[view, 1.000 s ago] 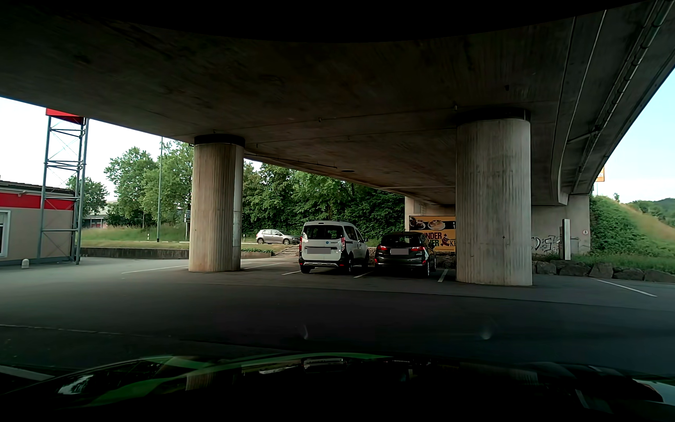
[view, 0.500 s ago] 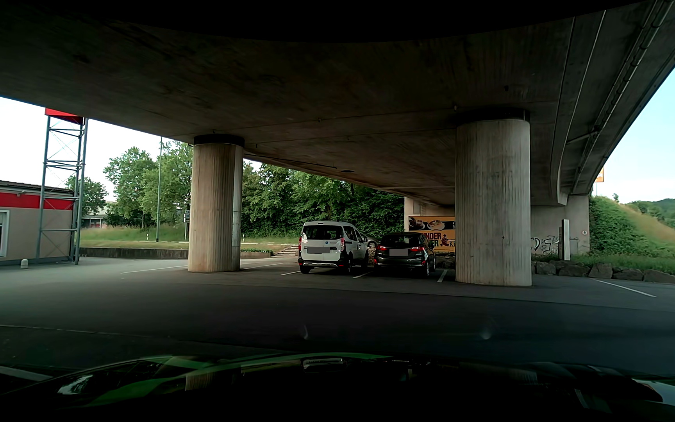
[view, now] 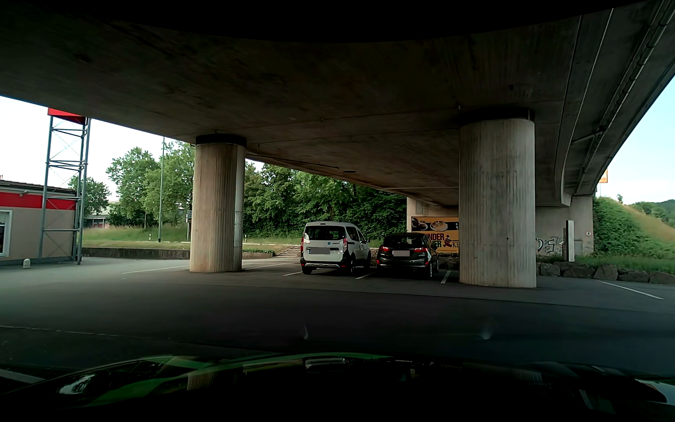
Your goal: Follow the waypoints while adhering to traffic rules and regulations
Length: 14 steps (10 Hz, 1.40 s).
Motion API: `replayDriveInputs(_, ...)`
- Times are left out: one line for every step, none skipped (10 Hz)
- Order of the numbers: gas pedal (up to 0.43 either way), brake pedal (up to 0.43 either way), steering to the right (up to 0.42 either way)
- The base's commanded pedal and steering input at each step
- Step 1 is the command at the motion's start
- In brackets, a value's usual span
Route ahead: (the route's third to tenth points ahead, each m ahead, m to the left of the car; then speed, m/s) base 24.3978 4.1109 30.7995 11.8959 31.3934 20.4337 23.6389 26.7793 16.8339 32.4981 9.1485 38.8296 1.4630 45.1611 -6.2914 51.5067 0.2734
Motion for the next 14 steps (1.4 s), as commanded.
replayDriveInputs(0.067, 0.000, 0.101)
replayDriveInputs(0.079, 0.000, 0.154)
replayDriveInputs(0.079, 0.000, 0.206)
replayDriveInputs(0.087, 0.000, 0.273)
replayDriveInputs(0.087, 0.000, 0.353)
replayDriveInputs(0.087, 0.000, 0.422)
replayDriveInputs(0.087, 0.000, 0.481)
replayDriveInputs(0.098, 0.000, 0.554)
replayDriveInputs(0.098, 0.000, 0.625)
replayDriveInputs(0.098, 0.000, 0.677)
replayDriveInputs(0.110, 0.000, 0.705)
replayDriveInputs(0.110, 0.000, 0.721)
replayDriveInputs(0.110, 0.000, 0.732)
replayDriveInputs(0.110, 0.000, 0.741)
